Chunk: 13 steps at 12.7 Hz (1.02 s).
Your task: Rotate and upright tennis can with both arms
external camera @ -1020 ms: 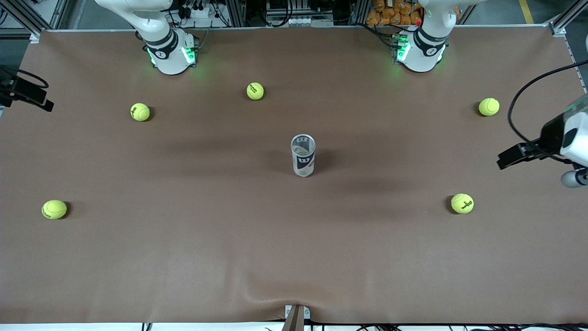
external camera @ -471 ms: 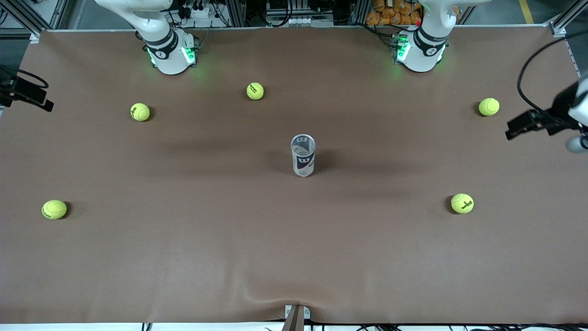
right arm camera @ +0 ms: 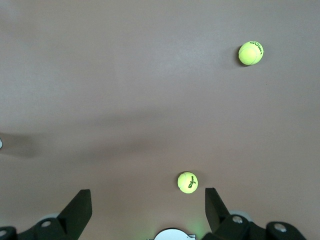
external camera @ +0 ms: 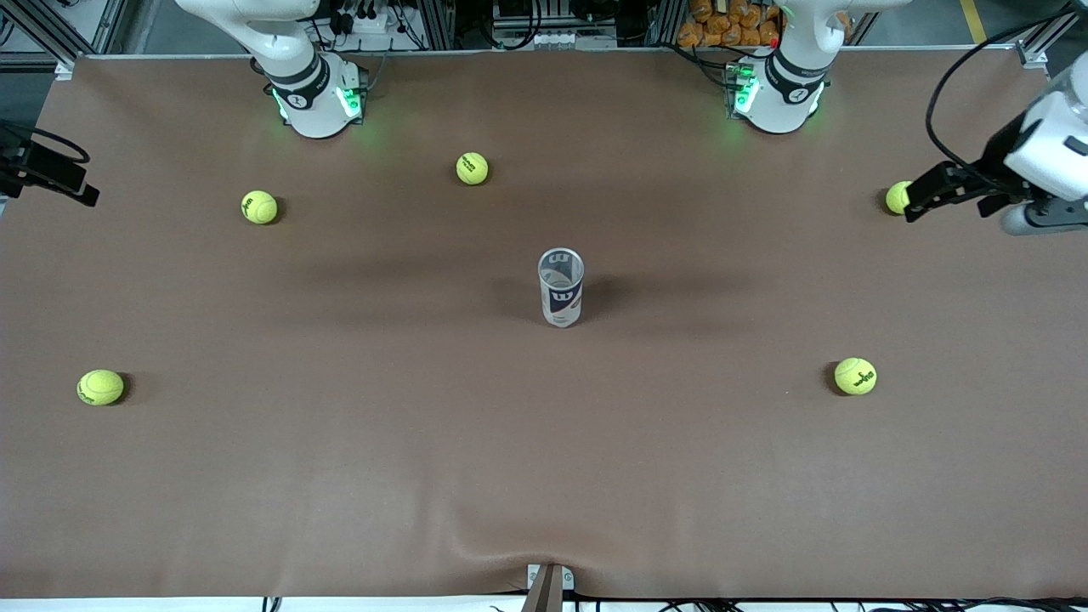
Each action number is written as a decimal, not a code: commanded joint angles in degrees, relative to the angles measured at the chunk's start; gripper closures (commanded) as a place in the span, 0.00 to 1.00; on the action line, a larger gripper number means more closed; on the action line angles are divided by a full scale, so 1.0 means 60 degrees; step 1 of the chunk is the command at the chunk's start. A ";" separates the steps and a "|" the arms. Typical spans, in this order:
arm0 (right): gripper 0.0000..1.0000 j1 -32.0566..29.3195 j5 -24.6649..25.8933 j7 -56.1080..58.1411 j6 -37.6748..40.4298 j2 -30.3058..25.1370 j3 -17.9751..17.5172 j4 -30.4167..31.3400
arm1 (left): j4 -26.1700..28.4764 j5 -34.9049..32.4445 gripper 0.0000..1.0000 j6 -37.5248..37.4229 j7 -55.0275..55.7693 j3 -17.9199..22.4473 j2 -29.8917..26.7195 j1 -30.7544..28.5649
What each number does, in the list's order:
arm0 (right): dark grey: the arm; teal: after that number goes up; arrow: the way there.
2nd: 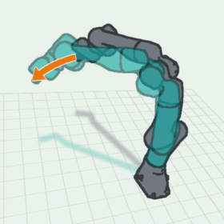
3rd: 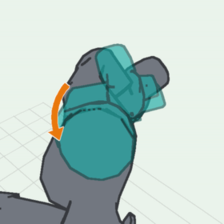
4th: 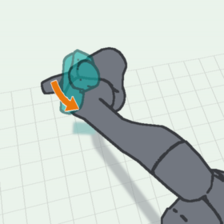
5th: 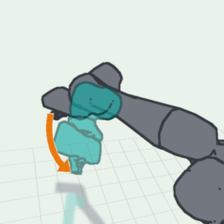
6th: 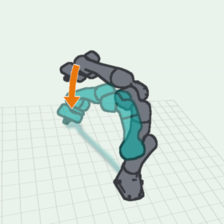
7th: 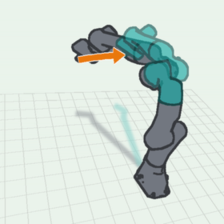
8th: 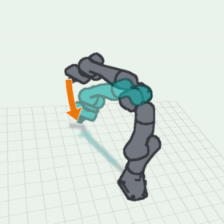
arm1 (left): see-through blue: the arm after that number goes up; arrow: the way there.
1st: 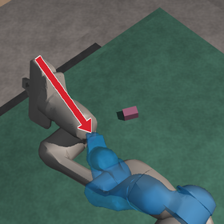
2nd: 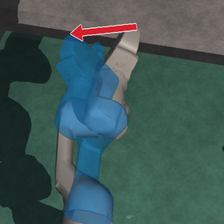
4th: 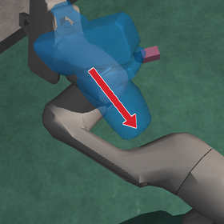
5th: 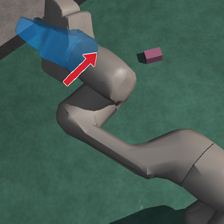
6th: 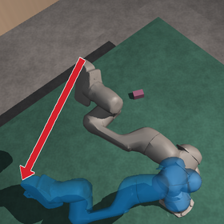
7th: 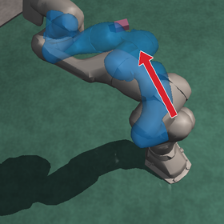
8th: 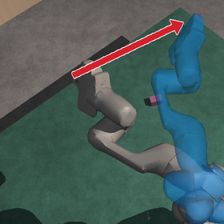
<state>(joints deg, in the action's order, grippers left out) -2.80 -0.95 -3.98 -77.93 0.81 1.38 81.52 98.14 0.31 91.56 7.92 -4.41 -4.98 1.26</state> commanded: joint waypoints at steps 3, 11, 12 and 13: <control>0.00 -0.0177 0.0070 -0.0010 0.0141 0.0025 -0.0128 -0.0183 | 0.0182 -0.0067 0.00 -0.0040 0.0101 -0.0275 -0.0151 -0.0034; 0.00 -0.0177 0.0070 -0.0010 0.0141 0.0025 -0.0128 -0.0183 | -0.0097 -0.0154 0.00 -0.0040 0.0071 -0.0261 -0.0077 -0.0063; 0.00 -0.0177 0.0070 -0.0010 0.0141 0.0025 -0.0128 -0.0183 | -0.0141 -0.0154 0.00 -0.0083 0.0071 -0.0246 -0.0077 -0.0063; 0.00 -0.0177 0.0070 -0.0010 0.0141 0.0025 -0.0128 -0.0183 | -0.0185 -0.0154 0.00 -0.0171 0.0071 -0.0232 -0.0077 -0.0063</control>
